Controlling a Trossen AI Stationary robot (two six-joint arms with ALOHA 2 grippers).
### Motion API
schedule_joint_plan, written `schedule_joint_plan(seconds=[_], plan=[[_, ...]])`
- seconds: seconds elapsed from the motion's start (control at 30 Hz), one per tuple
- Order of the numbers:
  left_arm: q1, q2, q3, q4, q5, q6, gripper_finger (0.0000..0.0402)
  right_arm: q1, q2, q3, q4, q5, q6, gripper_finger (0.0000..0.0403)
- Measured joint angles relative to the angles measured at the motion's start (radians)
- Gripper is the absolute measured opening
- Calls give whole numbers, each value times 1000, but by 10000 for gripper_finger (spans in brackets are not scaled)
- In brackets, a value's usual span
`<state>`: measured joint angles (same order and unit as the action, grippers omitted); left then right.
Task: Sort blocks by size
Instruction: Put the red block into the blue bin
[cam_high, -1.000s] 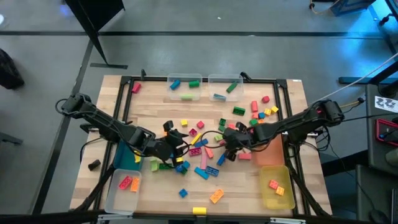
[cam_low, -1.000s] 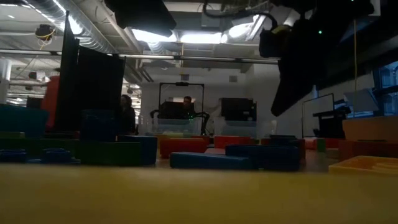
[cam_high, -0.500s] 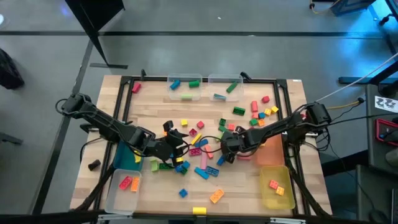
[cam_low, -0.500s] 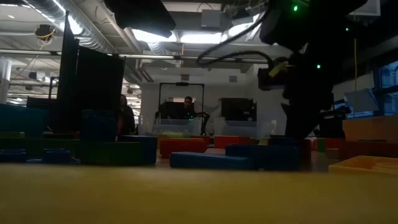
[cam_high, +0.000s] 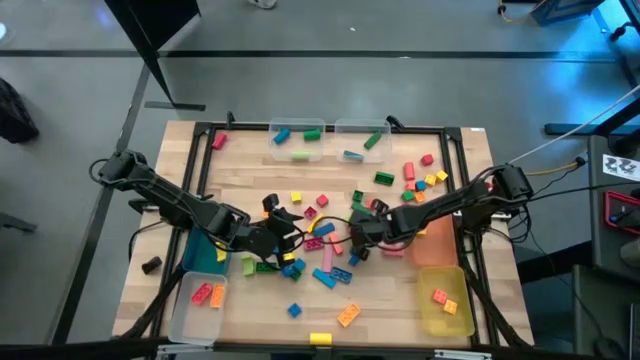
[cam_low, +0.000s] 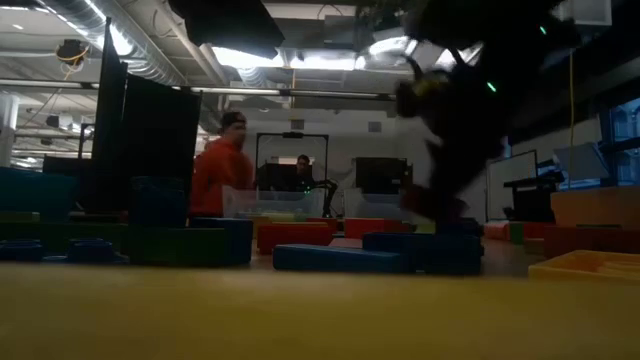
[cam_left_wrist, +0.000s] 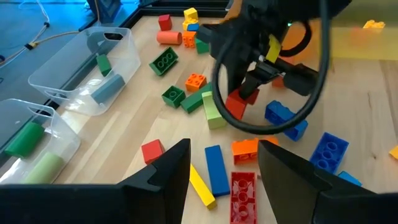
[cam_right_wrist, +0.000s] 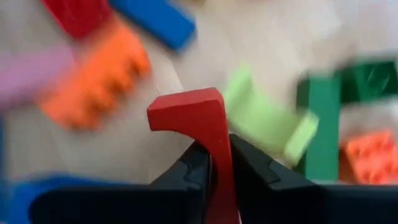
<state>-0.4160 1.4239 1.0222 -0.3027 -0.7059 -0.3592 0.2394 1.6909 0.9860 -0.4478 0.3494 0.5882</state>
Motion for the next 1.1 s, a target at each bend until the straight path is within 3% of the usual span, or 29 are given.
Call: schedule_joint_plan(seconds=[0.2, 0.37, 0.57, 0.73, 1.1], plan=[[-2, 35, 0, 4, 7, 2, 170, -8, 0, 131, -8, 89, -131, 37], [-2, 102, 0, 5, 12, 73, 170, -33, 0, 208, 14, 104, -200, 37], [5, 188, 0, 39, -155, 127, 170, -67, 0, 220, 62, 86, -202, 51], [8, 246, 0, 163, -314, 227, 170, -78, 1, 220, 81, 82, -202, 37], [65, 313, 0, 352, -333, 368, 170, -77, 1, 220, 116, 77, -202, 45]])
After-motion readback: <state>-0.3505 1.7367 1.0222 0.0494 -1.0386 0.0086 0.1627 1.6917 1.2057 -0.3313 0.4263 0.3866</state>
